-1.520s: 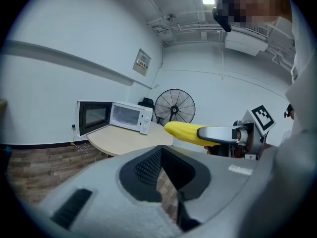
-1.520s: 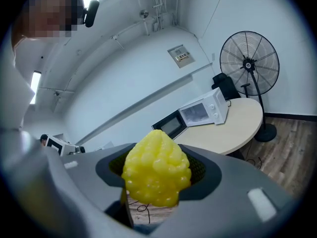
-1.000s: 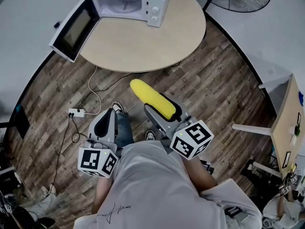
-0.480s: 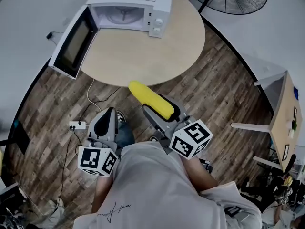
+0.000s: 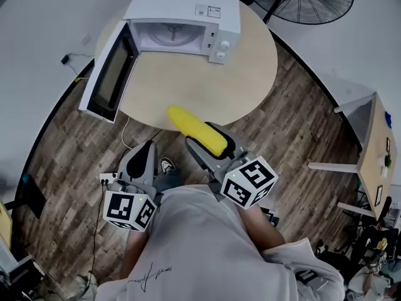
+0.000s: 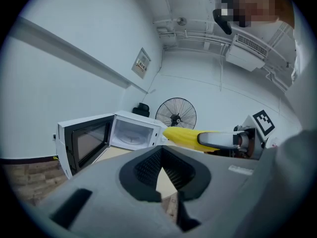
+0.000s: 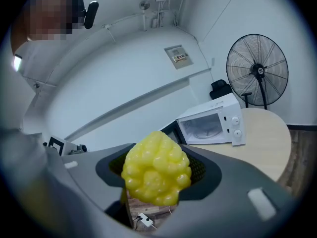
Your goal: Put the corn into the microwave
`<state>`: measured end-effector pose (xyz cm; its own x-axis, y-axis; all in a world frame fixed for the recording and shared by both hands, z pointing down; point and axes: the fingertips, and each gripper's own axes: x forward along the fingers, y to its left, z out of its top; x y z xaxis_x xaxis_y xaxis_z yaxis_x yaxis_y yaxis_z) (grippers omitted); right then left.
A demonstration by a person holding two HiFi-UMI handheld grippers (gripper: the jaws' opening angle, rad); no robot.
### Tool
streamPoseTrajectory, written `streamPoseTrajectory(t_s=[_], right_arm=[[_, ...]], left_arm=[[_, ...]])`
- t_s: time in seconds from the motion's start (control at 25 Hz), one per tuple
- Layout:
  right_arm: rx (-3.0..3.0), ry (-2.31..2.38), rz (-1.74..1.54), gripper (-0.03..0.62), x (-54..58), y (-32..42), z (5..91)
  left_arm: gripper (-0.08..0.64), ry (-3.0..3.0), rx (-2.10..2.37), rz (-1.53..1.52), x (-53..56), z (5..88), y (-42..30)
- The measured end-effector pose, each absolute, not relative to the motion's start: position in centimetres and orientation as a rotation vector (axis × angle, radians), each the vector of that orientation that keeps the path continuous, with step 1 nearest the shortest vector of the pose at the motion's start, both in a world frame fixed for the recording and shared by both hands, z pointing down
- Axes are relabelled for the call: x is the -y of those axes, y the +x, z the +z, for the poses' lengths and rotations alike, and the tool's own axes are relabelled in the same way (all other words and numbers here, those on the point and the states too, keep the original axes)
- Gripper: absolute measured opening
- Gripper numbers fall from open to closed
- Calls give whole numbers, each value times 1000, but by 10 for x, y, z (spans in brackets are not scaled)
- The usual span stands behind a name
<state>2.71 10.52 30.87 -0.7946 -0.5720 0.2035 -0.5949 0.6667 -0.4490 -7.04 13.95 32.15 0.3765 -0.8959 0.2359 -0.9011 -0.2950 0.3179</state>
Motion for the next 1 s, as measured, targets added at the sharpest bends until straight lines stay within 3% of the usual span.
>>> streamPoseTrajectory(t_s=[0.56, 1.0], right_arm=[[2796, 1139, 753, 261, -57, -41, 309], [2769, 1203, 705, 261, -39, -47, 308]], left_arm=[[-11, 2321, 1450, 20, -90, 323, -140], [-11, 2368, 1419, 66, -81, 329, -138]])
